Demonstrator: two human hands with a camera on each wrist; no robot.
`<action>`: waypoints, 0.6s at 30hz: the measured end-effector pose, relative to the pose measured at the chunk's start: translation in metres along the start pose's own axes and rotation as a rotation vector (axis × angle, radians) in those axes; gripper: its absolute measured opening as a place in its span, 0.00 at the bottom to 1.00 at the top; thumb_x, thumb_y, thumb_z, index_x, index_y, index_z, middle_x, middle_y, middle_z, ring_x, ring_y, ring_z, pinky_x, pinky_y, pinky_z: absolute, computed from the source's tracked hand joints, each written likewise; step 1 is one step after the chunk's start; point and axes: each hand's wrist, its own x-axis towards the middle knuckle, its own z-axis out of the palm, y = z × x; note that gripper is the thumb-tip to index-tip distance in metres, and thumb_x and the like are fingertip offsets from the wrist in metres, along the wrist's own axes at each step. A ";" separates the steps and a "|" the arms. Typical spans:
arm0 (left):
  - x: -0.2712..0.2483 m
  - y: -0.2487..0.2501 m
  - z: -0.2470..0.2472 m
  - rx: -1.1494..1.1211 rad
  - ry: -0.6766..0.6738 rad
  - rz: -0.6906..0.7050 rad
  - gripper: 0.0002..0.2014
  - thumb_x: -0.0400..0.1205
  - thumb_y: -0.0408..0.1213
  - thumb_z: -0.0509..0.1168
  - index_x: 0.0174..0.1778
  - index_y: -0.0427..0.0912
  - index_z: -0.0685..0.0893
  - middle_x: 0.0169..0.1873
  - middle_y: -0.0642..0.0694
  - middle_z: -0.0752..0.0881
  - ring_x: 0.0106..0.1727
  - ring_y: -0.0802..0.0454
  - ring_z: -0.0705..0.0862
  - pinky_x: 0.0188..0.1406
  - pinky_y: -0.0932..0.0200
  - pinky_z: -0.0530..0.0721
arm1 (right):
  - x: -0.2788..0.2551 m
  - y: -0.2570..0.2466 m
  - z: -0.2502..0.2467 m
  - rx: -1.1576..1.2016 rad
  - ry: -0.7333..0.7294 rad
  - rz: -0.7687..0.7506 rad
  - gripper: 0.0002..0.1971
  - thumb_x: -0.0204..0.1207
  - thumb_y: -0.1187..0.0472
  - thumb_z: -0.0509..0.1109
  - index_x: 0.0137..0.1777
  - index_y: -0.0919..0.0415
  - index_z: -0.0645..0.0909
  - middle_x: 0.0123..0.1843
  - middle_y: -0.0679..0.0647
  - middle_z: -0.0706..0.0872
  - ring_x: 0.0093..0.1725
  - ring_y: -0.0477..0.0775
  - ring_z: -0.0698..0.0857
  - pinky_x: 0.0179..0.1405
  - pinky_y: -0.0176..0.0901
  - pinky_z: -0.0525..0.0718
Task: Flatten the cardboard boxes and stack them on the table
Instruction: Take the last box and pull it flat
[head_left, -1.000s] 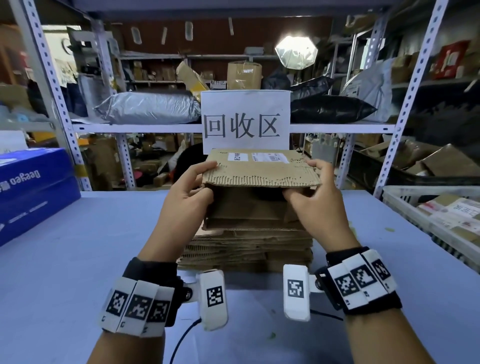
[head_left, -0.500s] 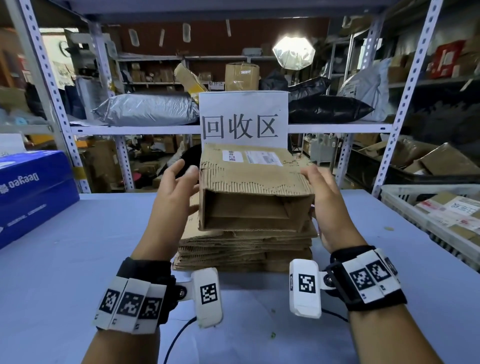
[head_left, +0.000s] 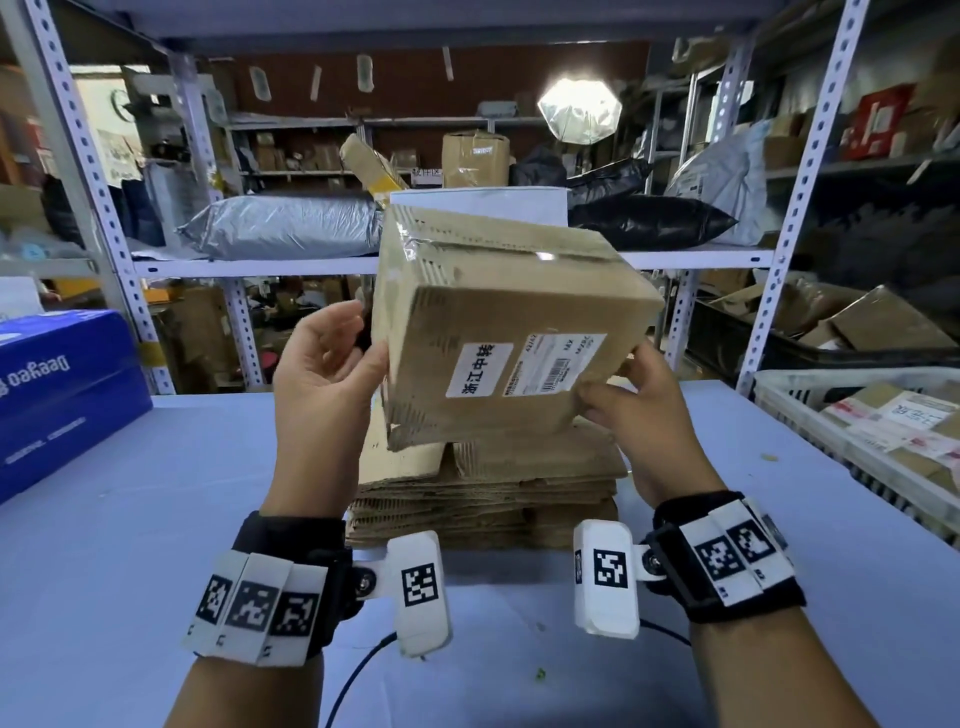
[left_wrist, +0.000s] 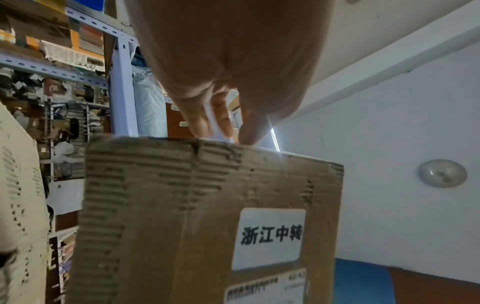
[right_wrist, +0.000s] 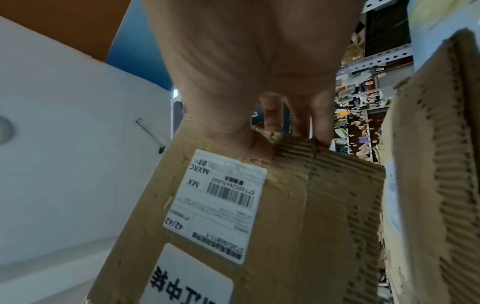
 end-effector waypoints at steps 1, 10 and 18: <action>0.001 -0.001 -0.001 0.058 -0.011 -0.048 0.23 0.74 0.47 0.78 0.65 0.61 0.82 0.64 0.51 0.85 0.70 0.54 0.83 0.73 0.46 0.81 | -0.001 0.000 -0.001 0.048 0.018 0.009 0.20 0.71 0.79 0.68 0.56 0.56 0.80 0.45 0.48 0.90 0.45 0.51 0.91 0.41 0.47 0.91; 0.010 -0.001 0.000 -0.057 -0.230 -0.353 0.36 0.71 0.58 0.79 0.72 0.42 0.84 0.59 0.47 0.92 0.54 0.54 0.91 0.52 0.59 0.84 | 0.002 0.002 -0.002 0.057 0.086 0.041 0.16 0.79 0.69 0.70 0.64 0.52 0.78 0.57 0.47 0.88 0.60 0.52 0.87 0.55 0.53 0.86; 0.000 0.003 0.001 -0.310 -0.140 -0.177 0.18 0.74 0.36 0.75 0.59 0.34 0.89 0.51 0.41 0.94 0.47 0.50 0.94 0.43 0.60 0.91 | 0.006 0.009 -0.002 0.094 0.251 0.172 0.22 0.81 0.63 0.72 0.73 0.51 0.75 0.68 0.51 0.82 0.64 0.58 0.86 0.51 0.62 0.91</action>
